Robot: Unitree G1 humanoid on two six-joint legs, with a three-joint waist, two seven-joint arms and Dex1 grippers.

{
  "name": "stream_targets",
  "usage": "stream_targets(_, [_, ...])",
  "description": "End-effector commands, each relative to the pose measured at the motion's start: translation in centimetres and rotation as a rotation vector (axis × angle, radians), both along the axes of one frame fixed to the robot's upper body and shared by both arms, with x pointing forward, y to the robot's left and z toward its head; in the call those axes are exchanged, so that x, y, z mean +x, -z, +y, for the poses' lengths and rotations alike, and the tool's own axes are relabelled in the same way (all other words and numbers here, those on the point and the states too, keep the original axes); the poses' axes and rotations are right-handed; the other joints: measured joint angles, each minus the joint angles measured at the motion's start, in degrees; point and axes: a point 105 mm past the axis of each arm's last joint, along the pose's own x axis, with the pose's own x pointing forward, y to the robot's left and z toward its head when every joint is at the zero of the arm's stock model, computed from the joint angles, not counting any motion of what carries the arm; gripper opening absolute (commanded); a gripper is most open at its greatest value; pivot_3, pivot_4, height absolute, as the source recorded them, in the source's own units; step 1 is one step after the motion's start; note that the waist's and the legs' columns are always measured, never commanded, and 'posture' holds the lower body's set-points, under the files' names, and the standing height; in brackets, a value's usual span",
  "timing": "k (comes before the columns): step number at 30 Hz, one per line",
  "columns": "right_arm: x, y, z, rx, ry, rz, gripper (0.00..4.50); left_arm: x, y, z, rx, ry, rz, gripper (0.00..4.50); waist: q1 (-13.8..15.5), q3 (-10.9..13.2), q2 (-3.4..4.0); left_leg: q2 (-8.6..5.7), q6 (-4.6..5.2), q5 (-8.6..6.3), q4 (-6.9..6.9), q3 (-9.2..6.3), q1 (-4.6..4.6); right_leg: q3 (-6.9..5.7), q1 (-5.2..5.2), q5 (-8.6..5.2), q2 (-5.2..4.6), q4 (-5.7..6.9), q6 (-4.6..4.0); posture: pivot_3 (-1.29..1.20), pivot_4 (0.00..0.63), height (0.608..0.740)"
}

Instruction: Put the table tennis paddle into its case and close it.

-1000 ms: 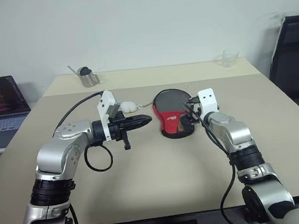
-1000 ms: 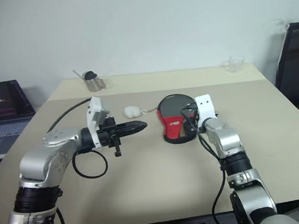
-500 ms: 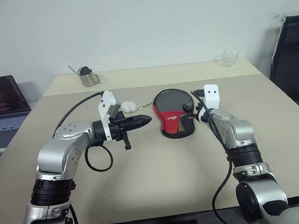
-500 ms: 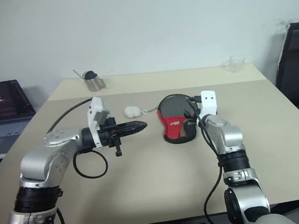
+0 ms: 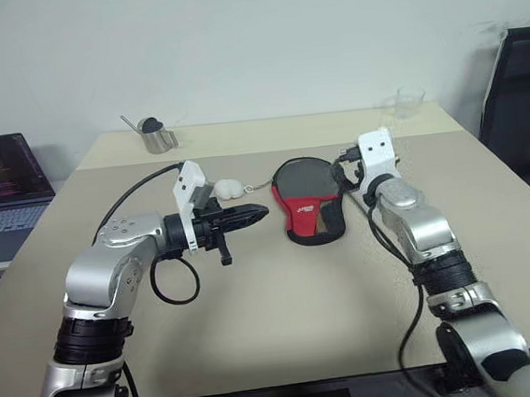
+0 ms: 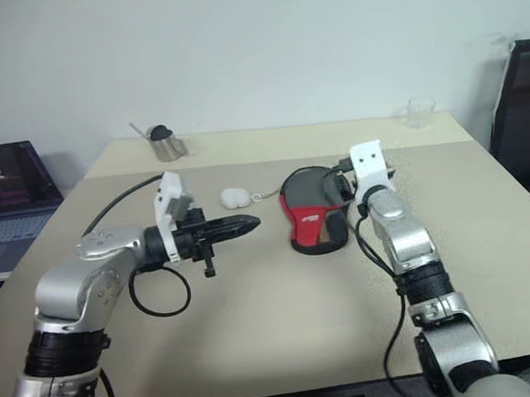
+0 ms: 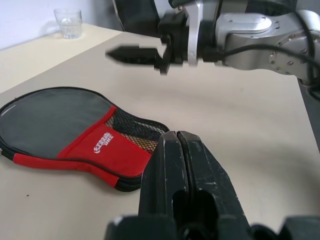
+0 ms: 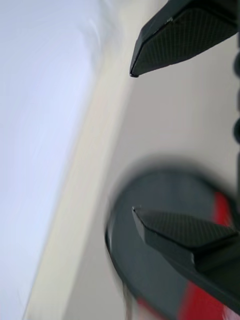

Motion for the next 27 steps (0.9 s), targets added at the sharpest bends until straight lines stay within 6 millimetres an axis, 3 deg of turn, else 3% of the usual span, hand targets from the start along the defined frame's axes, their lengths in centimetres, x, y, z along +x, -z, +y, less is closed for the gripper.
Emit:
stream_targets(1, [-0.2, -0.7, 2.5, -0.141, -0.138, -0.04, 4.25, -0.3, -1.0, 0.1, -0.005, 0.007, -0.036, 0.0, 0.1, 0.0, 0.0, -0.01, -0.01, 0.0, 0.01, 0.01, 0.0, 0.0, 0.0, 0.0, -0.02, 0.01, 0.0, 0.0, 0.15, 0.74])
stream_targets(2, [-1.4, 0.0, 7.0, -0.086, -0.433, 0.014, 4.25, -0.4, -0.9, 0.1, -0.002, 0.008, -0.034, 0.0, 0.0, 0.0, 0.0, 0.0, 0.0, 0.0, 0.01, 0.01, 0.01, 0.0, 0.0, 0.0, -0.01, 0.02, 0.0, 0.0, 0.15, 0.74])
stream_targets(3, [-2.8, 0.3, 9.3, 0.029, -0.631, 0.073, 4.25, -0.3, -0.8, 0.0, 0.007, 0.006, -0.032, 0.0, -0.4, 0.0, 0.0, 0.01, 0.0, 0.0, 0.0, 0.02, 0.02, 0.02, -0.01, 0.0, 0.01, 0.01, 0.0, 0.0, 0.15, 0.74])
stream_targets(4, [-1.6, -0.1, 7.3, 0.191, -0.526, 0.085, 4.25, -0.2, -0.8, 0.0, 0.011, 0.002, -0.033, 0.0, -1.1, 0.0, 0.0, 0.06, 0.01, -0.01, -0.01, 0.0, 0.07, 0.11, 0.0, 0.0, 0.11, 0.01, 0.0, 0.0, 0.15, 0.74])
stream_targets(5, [-0.4, 0.8, 4.9, 0.314, -0.392, 0.144, 4.25, -0.2, -1.0, 0.0, 0.006, 0.001, -0.034, 0.0, -1.4, 0.0, 0.01, 0.13, 0.02, -0.01, -0.02, -0.03, 0.12, 0.19, 0.0, 0.0, 0.2, 0.05, 0.0, 0.0, 0.15, 0.74])
stream_targets(6, [0.2, 1.3, 3.2, 0.352, -0.311, 0.16, 4.25, -0.2, -1.2, 0.0, 0.0, 0.003, -0.036, 0.0, -1.4, 0.0, 0.02, 0.21, 0.02, -0.01, -0.02, -0.04, 0.13, 0.19, -0.01, 0.0, 0.23, 0.1, -0.02, 0.0, 0.15, 0.74])
stream_targets(9, [-0.9, -0.9, 5.0, 0.443, -0.53, 0.106, 4.25, -0.3, -1.3, 0.1, -0.002, 0.001, -0.037, 0.0, 0.0, 0.1, 0.03, 0.22, -0.09, 0.05, -0.02, -0.09, 0.03, -0.1, -0.04, 0.0, 0.16, 0.13, -0.04, 0.0, 0.15, 0.74])
stream_targets(10, [-0.4, -1.4, 3.8, 0.456, -0.457, 0.082, 4.25, -0.3, -1.3, 0.2, 0.002, -0.001, -0.037, 0.0, 0.2, 0.1, 0.03, 0.12, -0.08, 0.05, -0.02, -0.06, 0.03, -0.08, -0.04, 0.0, 0.12, 0.11, -0.04, 0.0, 0.15, 0.74])
stream_targets(11, [0.6, -0.2, 1.7, 0.449, -0.301, 0.129, 4.25, -0.3, -1.2, 0.3, 0.007, -0.004, -0.036, 0.0, 0.2, 0.0, 0.03, 0.05, -0.08, 0.05, -0.01, -0.02, 0.01, -0.04, -0.04, 0.0, 0.11, 0.1, -0.04, 0.0, 0.15, 0.74])
stream_targets(12, [0.8, 0.4, 1.2, 0.409, -0.275, 0.15, 4.25, -0.3, -1.1, 0.3, 0.011, -0.004, -0.035, 0.0, 0.2, 0.0, 0.03, 0.02, -0.07, 0.04, 0.0, 0.01, 0.02, 0.02, -0.04, 0.0, 0.08, 0.08, -0.02, 0.0, 0.15, 0.74])
stream_targets(13, [0.4, 0.6, 2.6, 0.392, -0.382, 0.171, 4.25, -0.3, -1.1, 0.3, 0.012, -0.004, -0.035, 0.0, 0.2, 0.0, 0.02, -0.01, -0.07, 0.04, 0.01, 0.01, 0.02, 0.08, -0.04, 0.02, 0.0, 0.08, 0.01, 0.0, 0.15, 0.74])
stream_targets(14, [-0.7, -1.3, 4.6, 0.444, -0.542, 0.101, 4.25, -0.3, -1.0, 0.3, 0.019, -0.005, -0.035, 0.0, 0.2, 0.0, 0.02, -0.03, -0.07, 0.04, 0.01, 0.02, 0.01, 0.08, -0.04, 0.02, -0.01, 0.05, 0.02, 0.0, 0.15, 0.74])
stream_targets(16, [-0.6, -3.9, 3.6, 0.524, -0.48, -0.047, 4.25, -0.2, -0.8, 0.3, 0.031, -0.009, -0.037, 0.0, 0.1, 0.0, 0.02, -0.01, -0.06, 0.03, -0.01, 0.02, -0.01, 0.06, -0.04, 0.02, 0.01, 0.01, 0.02, 0.0, 0.15, 0.74])
stream_targets(17, [-0.1, -3.0, 2.9, 0.418, -0.441, -0.021, 4.25, -0.2, -1.0, 0.3, 0.02, -0.005, -0.038, 0.0, -0.1, 0.0, 0.02, 0.02, -0.06, 0.03, -0.03, 0.02, -0.02, 0.05, -0.05, 0.01, 0.01, 0.02, 0.01, 0.0, 0.15, 0.74])
stream_targets(18, [0.0, -1.8, 3.2, 0.413, -0.467, 0.054, 4.25, -0.2, -1.1, 0.3, 0.014, -0.002, -0.038, 0.0, -0.1, 0.1, 0.03, 0.07, -0.06, 0.03, -0.03, 0.01, 0.0, 0.08, -0.06, 0.01, 0.05, 0.03, -0.01, 0.0, 0.15, 0.74])
stream_targets(20, [-1.0, -1.3, 4.6, 0.379, -0.562, 0.088, 4.25, -0.3, -0.8, 0.3, 0.025, 0.001, -0.037, 0.0, 0.1, 0.1, 0.03, 0.08, -0.06, 0.04, -0.05, -0.02, 0.0, -0.01, -0.06, -0.02, 0.06, 0.06, -0.05, 0.0, 0.15, 0.74])
stream_targets(25, [-1.6, -2.2, 4.6, 0.442, -0.603, 0.057, 4.25, -0.3, -0.8, 0.2, 0.021, 0.001, -0.037, 0.0, -0.1, 0.1, 0.03, 0.07, -0.06, 0.04, -0.04, 0.01, 0.02, 0.05, -0.06, -0.02, 0.05, 0.1, -0.05, 0.0, 0.15, 0.74])
stream_targets(27, [-2.9, -3.7, 6.1, 0.474, -0.747, 0.04, 4.25, -0.3, -0.7, 0.1, 0.019, 0.006, -0.035, 0.0, 0.0, 0.1, 0.03, 0.07, -0.07, 0.04, -0.03, -0.01, 0.01, 0.01, -0.06, -0.02, 0.05, 0.11, -0.05, 0.0, 0.15, 0.74])
